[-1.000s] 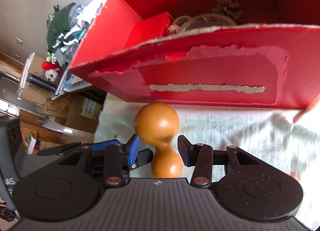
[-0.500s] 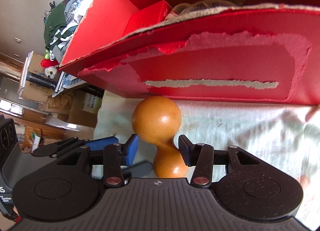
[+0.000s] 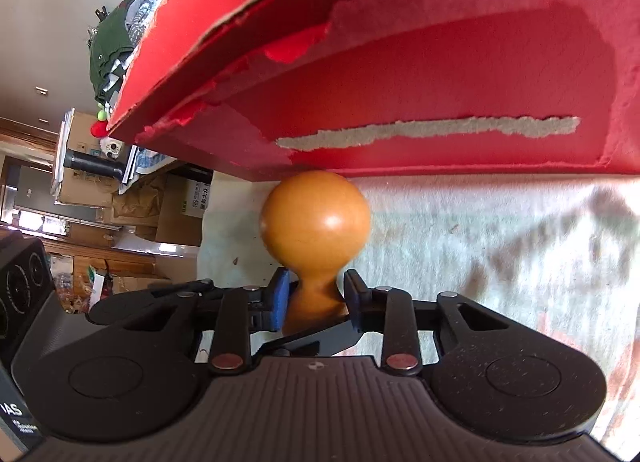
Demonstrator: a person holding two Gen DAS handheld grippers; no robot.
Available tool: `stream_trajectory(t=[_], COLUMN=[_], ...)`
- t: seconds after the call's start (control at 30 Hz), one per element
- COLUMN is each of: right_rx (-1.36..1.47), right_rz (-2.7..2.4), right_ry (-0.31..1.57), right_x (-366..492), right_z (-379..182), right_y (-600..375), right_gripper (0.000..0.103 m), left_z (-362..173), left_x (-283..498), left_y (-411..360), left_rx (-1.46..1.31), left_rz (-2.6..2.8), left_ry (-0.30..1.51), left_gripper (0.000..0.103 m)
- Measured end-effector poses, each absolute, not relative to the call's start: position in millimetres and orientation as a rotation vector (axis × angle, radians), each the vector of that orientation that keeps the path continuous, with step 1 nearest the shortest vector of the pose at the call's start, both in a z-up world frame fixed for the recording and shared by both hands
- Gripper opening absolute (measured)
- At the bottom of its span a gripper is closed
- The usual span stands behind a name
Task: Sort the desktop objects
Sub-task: 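Lower the right tool to the orange gourd toy and close on its neck, then lift the gourd toy with the right tool and lower it into the red box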
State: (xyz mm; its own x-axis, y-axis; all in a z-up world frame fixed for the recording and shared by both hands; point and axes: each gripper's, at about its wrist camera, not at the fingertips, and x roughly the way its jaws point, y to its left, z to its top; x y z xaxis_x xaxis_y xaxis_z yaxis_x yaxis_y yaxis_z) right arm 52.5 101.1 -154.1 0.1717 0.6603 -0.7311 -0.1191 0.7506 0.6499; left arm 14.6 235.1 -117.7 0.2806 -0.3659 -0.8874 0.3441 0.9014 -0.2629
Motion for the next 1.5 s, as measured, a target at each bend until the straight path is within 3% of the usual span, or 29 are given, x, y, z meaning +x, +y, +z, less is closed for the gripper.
stream_trajectory(t=[0.53,0.93,1.17,1.5], right_rx=[0.6,0.595,0.5,0.335], right_rz=[0.497,0.423,0.52,0.524], right_ry=[1.207,0.971,0.887,0.918], right_x=[9,-5,30,102], right_z=[-128,-69,-29,-16], right_y=[-11,-102,-100,-35], right_gripper=[0.031,0.031,0.031,0.031], left_z=[-75,-18,8,-5], left_x=[-23,-22,7,92], left_y=[105,11,28,84], left_rx=[0.197,0.254,0.21,0.084], left_rz=[-0.674,-0.728,-0.656,-0.662], left_ry=[1.096,0.88,0.783,0.863], left_gripper=[0.039,0.037,0.037,0.038])
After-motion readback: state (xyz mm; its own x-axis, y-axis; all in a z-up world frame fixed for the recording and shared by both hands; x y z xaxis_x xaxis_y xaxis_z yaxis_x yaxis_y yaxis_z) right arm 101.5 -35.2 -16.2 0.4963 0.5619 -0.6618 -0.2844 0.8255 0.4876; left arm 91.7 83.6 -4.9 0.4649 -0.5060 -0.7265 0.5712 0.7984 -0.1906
